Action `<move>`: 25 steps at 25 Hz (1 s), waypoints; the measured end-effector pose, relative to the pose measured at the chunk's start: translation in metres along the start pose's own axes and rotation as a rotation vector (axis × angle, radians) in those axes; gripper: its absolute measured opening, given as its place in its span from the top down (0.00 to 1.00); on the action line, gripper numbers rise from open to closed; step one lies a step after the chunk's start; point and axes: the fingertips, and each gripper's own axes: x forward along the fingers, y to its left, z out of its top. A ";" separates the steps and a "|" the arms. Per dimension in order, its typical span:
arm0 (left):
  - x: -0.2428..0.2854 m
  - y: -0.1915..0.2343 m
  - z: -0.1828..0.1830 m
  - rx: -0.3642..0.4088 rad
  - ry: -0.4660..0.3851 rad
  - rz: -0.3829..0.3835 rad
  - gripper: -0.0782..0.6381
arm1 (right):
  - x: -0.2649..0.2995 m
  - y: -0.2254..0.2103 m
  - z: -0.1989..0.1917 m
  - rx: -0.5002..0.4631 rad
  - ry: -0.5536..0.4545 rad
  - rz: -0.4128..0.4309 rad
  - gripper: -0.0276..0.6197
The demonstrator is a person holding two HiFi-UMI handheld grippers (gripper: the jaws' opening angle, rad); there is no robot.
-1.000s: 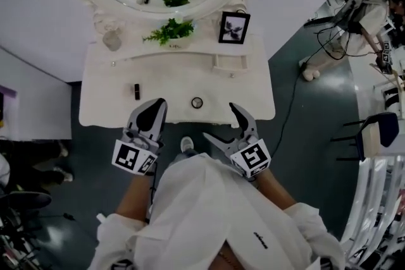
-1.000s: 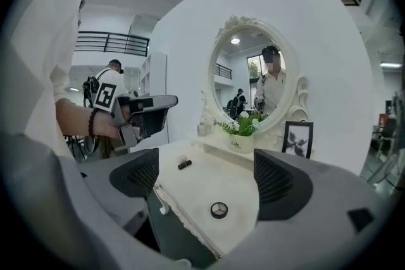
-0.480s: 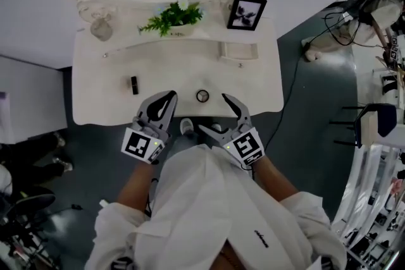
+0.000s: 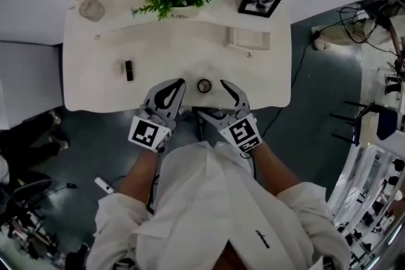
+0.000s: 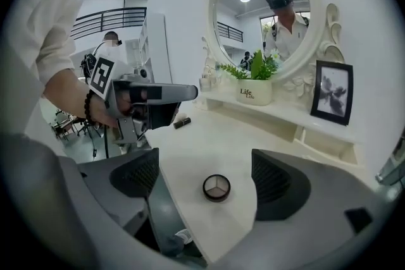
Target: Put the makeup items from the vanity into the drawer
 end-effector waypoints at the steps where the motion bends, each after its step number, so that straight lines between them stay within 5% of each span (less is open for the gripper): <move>1: 0.002 0.002 -0.003 0.001 0.004 0.002 0.85 | 0.004 -0.002 0.000 -0.002 0.001 0.001 0.24; 25: 0.021 0.012 -0.077 -0.086 0.089 0.029 0.85 | 0.067 -0.022 -0.064 -0.038 0.152 0.004 0.25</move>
